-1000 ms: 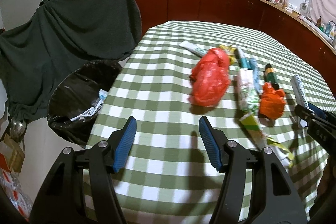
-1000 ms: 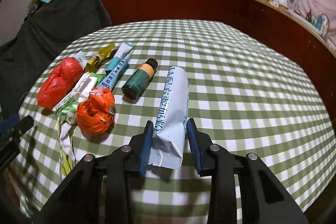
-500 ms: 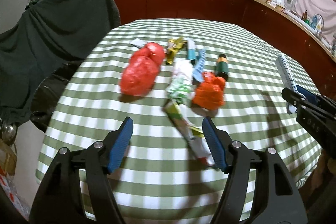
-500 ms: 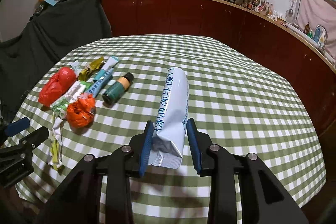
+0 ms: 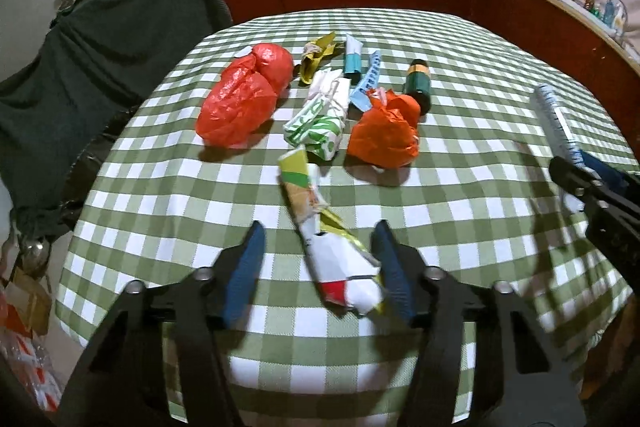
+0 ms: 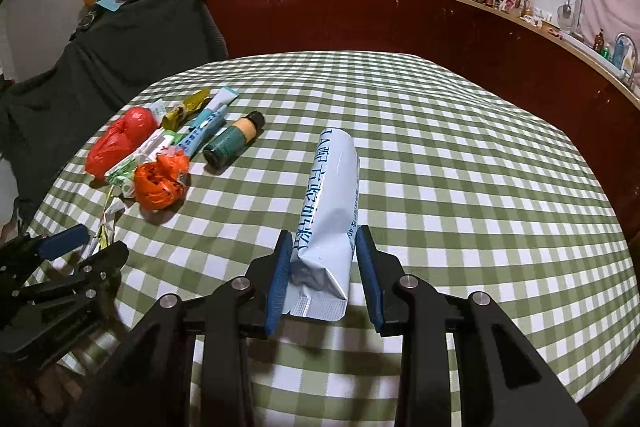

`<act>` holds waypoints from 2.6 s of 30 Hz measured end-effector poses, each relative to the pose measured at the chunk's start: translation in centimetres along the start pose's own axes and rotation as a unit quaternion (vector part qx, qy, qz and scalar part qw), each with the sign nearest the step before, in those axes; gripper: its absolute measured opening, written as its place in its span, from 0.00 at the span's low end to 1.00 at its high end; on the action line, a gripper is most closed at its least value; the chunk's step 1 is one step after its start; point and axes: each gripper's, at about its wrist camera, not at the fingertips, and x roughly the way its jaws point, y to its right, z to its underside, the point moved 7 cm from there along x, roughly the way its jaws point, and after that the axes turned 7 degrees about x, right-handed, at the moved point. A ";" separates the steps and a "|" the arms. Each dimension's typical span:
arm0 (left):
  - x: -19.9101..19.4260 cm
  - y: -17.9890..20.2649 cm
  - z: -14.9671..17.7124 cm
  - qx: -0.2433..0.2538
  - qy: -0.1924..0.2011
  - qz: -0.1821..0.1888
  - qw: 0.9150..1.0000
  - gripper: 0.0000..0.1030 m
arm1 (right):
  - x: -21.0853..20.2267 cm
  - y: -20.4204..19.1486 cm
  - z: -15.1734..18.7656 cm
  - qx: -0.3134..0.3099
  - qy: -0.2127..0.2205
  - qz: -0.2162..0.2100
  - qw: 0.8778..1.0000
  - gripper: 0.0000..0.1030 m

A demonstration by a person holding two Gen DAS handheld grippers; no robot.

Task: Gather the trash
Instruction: 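Grasp the white-and-yellow wrapper with the left tool while the right tool holds the paper tube, then carry both items over the black bin and open both tools to drop them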

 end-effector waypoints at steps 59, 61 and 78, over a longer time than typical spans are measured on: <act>2.0 -33.7 -1.0 -0.106 0.027 -0.168 0.980 0.22 | 6.8 -37.7 -5.0 -0.168 -0.013 -0.199 0.965 0.33; 2.7 -34.1 -1.0 -0.105 0.024 -0.165 0.980 0.22 | 7.5 -38.3 -5.0 -0.170 -0.021 -0.195 0.966 0.34; 3.3 -34.6 -0.4 -0.120 0.024 -0.149 0.981 0.49 | 7.2 -37.1 -5.7 -0.141 -0.018 -0.181 0.973 0.45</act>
